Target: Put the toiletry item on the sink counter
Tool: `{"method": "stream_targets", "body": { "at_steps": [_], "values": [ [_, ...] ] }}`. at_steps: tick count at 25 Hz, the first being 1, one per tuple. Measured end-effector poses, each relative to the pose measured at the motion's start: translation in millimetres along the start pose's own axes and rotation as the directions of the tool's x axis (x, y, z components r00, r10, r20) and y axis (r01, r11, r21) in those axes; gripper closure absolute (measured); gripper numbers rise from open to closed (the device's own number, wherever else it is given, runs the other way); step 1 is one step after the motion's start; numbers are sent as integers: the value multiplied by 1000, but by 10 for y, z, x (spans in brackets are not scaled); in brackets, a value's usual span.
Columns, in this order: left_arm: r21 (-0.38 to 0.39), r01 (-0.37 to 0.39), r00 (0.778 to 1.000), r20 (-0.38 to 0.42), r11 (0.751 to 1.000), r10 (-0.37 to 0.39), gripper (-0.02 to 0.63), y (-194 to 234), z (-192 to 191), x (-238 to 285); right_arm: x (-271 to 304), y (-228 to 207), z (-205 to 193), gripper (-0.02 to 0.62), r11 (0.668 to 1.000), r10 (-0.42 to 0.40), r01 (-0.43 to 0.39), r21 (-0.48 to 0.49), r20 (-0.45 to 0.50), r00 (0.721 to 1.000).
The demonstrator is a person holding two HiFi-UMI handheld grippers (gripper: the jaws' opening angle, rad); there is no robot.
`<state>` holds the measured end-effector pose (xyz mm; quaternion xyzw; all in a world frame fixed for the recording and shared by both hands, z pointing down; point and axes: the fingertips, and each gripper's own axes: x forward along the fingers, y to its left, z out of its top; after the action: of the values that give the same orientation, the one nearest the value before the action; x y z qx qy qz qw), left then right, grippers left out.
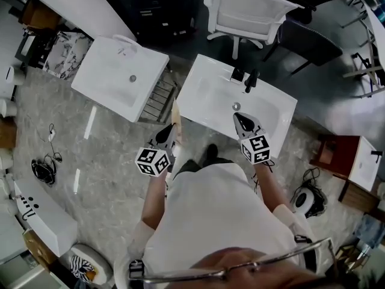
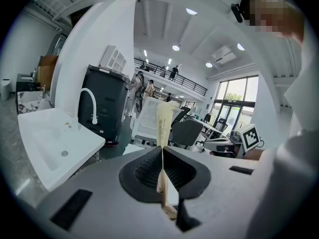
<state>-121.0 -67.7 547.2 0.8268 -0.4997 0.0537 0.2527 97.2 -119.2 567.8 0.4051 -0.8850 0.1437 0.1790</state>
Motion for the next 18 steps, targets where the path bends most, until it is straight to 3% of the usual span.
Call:
{"method": "stream_targets", "body": {
  "at_steps": [9,18],
  "values": [
    [12,37,998,-50,999,-36,598,176,47,178,37,-38,-69,589,998,-56,57,35,-16,998],
    [41,141,981,-141,989,-134,598,476,74,441,95,-47,30,589,976,-197,196,94,-3,980]
  ]
}}
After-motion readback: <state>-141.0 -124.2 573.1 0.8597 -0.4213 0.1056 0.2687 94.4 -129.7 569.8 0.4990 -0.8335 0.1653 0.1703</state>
